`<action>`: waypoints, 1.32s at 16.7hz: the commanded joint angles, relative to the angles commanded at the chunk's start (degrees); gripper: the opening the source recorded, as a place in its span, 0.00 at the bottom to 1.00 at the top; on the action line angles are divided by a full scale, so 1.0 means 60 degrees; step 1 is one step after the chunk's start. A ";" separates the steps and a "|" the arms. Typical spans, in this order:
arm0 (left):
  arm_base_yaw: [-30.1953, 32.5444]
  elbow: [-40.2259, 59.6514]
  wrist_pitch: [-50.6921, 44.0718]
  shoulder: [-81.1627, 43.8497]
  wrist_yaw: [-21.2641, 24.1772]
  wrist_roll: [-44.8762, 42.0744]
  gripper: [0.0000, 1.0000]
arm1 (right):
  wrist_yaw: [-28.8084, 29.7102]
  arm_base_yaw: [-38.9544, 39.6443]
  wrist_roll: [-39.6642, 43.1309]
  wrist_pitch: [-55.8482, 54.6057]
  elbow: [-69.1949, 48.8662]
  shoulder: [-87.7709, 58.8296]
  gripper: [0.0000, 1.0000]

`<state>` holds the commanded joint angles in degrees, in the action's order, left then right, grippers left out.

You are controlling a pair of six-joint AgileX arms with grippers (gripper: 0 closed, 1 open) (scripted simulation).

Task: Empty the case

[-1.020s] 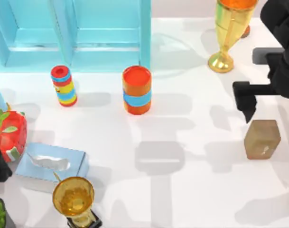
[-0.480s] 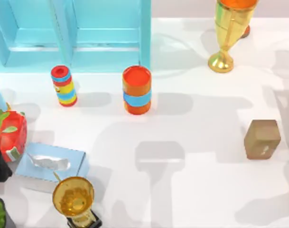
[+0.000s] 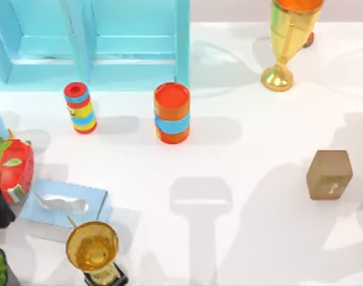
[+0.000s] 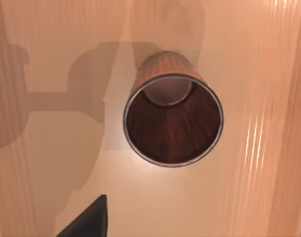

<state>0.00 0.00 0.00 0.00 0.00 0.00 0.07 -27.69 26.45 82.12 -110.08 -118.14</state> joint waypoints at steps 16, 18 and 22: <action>0.0000 0.0000 0.0000 0.0000 0.0000 0.0000 1.00 | -0.0008 0.0033 -0.0006 -0.3200 0.2918 -0.0286 1.00; 0.0000 0.0000 0.0000 0.0000 0.0000 0.0000 1.00 | 0.0004 0.0009 -0.0013 -0.3556 0.3220 -0.0339 1.00; 0.0000 0.0000 0.0000 0.0000 0.0000 0.0000 1.00 | 0.0003 0.0001 -0.0006 -0.3624 0.3269 -0.0349 1.00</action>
<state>0.00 0.00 0.00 0.00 0.00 0.00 0.09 -27.69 26.41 60.37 -90.47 -120.24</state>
